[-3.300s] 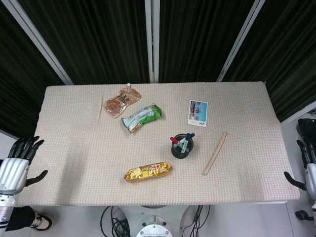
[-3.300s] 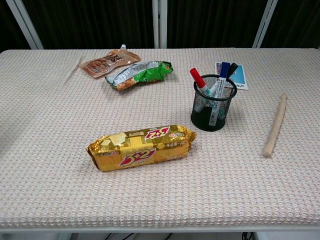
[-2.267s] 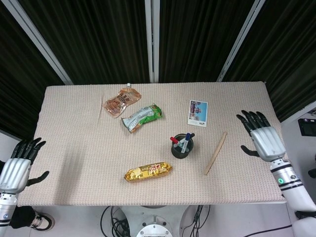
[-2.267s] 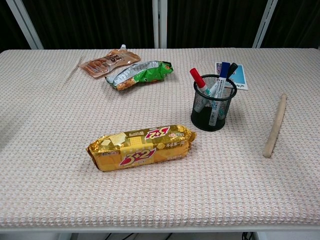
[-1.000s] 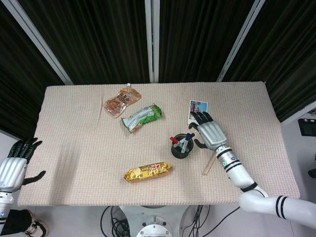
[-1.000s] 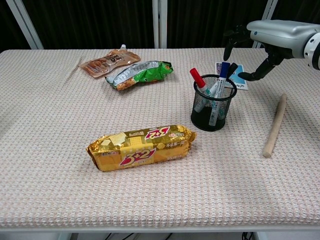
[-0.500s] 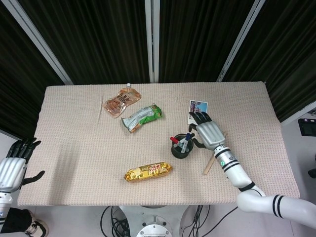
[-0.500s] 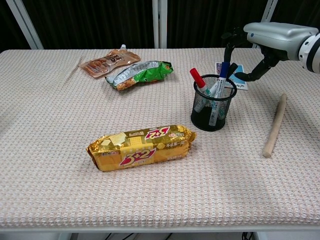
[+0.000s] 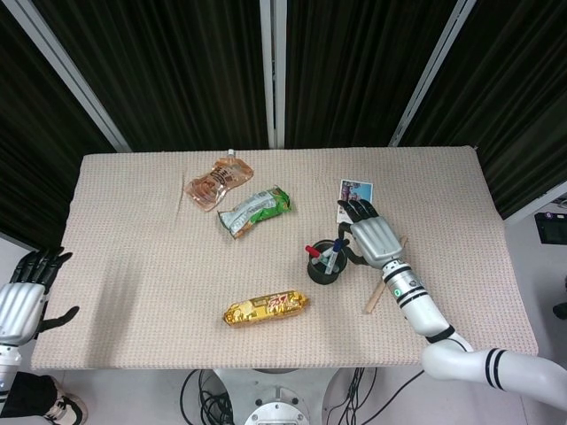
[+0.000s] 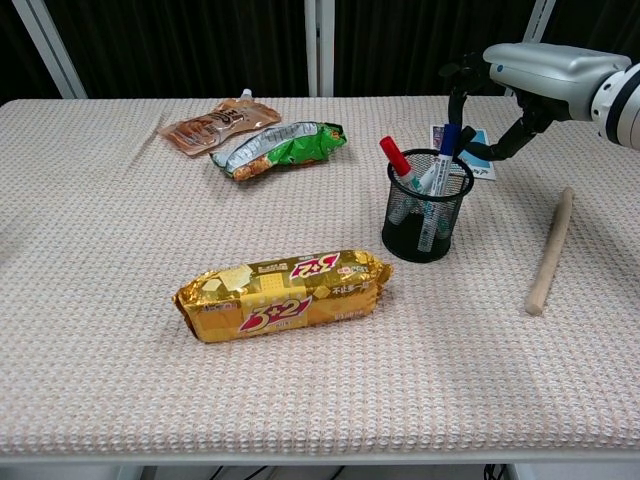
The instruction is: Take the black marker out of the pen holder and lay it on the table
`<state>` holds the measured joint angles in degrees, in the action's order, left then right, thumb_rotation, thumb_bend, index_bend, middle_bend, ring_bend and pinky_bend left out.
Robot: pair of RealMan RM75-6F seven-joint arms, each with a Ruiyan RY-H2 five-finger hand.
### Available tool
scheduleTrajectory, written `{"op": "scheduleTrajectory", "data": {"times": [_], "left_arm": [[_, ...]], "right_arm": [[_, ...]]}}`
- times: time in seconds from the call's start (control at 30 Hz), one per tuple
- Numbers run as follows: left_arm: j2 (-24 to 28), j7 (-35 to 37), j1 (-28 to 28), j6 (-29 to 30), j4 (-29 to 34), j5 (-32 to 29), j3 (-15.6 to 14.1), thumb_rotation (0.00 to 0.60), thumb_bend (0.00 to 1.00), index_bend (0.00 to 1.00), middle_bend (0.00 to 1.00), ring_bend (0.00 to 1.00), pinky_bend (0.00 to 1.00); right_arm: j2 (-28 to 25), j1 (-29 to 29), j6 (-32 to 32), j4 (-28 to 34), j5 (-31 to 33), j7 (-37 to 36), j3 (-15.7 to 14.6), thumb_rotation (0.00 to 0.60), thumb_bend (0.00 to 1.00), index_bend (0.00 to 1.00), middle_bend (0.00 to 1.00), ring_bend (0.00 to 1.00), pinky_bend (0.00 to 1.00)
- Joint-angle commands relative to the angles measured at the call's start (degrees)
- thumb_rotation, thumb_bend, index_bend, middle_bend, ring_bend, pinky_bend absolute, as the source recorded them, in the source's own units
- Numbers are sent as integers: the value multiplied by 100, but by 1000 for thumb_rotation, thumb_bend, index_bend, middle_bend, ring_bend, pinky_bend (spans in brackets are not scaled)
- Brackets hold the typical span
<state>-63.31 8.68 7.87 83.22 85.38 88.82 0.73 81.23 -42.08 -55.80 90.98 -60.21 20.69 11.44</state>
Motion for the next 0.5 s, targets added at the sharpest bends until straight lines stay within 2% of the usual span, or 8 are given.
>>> {"op": "scheduleTrajectory", "data": {"times": [0.03,0.3,0.5], "left_arm": [[-4,6,0,-3,-9,-3,0,600,184,121,61,0,46],[4,25,-5,1,-10,-11,4,600,185,121,60,0,46],[25,1,-7,19,18,7,4,600,185,121,61,0,46]], "right_arm": [[9,0,-22,-4,1,6,-3,600,345,514,64,0,0],[-133,80,-177,149,-128,-80,-11,600,386,550,66,0,0],[-691,393,-688,714,-625,-402,26,600,393,578,69,0,0]]}}
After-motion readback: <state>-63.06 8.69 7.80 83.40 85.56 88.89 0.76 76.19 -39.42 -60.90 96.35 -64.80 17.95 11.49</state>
